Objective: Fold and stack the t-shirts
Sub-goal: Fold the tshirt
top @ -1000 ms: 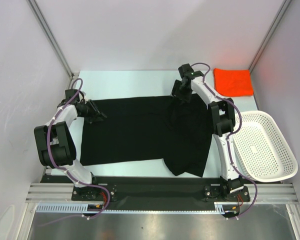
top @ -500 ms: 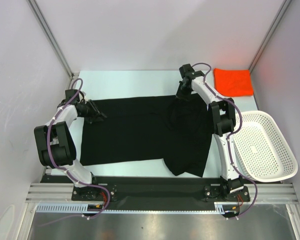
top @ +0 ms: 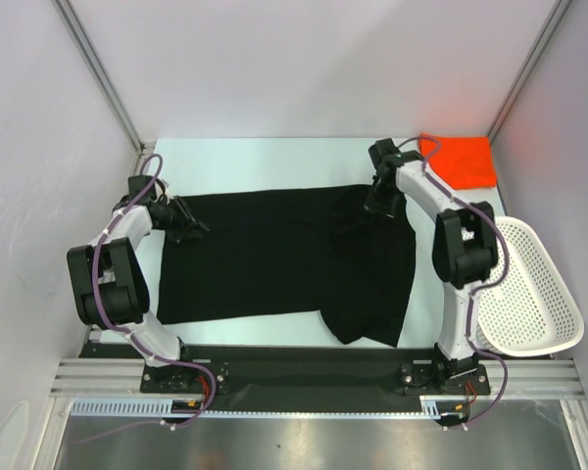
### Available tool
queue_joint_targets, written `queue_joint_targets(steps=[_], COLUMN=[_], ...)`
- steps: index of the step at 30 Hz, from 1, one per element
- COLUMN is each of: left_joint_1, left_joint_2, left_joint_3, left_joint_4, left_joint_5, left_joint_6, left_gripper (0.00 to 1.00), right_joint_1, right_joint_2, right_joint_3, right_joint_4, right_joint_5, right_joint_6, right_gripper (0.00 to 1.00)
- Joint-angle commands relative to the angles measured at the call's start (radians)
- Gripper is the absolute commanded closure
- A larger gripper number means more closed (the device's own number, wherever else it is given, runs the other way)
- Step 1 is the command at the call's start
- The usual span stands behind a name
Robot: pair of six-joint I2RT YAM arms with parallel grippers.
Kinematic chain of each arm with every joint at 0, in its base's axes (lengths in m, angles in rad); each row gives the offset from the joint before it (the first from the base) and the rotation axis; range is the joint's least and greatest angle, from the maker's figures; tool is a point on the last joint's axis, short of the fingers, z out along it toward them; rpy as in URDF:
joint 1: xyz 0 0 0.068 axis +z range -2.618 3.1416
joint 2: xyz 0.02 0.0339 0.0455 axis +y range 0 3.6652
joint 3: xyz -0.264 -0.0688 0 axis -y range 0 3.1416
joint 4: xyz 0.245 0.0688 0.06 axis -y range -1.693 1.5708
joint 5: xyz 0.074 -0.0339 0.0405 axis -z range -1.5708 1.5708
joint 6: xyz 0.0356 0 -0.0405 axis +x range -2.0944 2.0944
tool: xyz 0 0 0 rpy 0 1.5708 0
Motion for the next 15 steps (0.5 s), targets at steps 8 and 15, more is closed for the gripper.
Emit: queue_joint_targets(steps=[8,15], left_joint_1=[0.008,0.011], left_joint_2=[0.013,0.015], left_joint_3=[-0.015,-0.012], left_joint_4=[0.017,0.013], left_joint_5=[0.006,0.007], left_joint_6=[0.022,0.026], left_gripper=[0.64,0.64], right_joint_1=[0.001,-0.005], right_joint_2=[-0.230,-0.230], right_joint_3=[-0.291,-0.327], right_joint_4=[0.124,0.072], right_joint_5=[0.074,0.069], right_joint_6=[0.048,-0.008], right_gripper=[0.99,0.77])
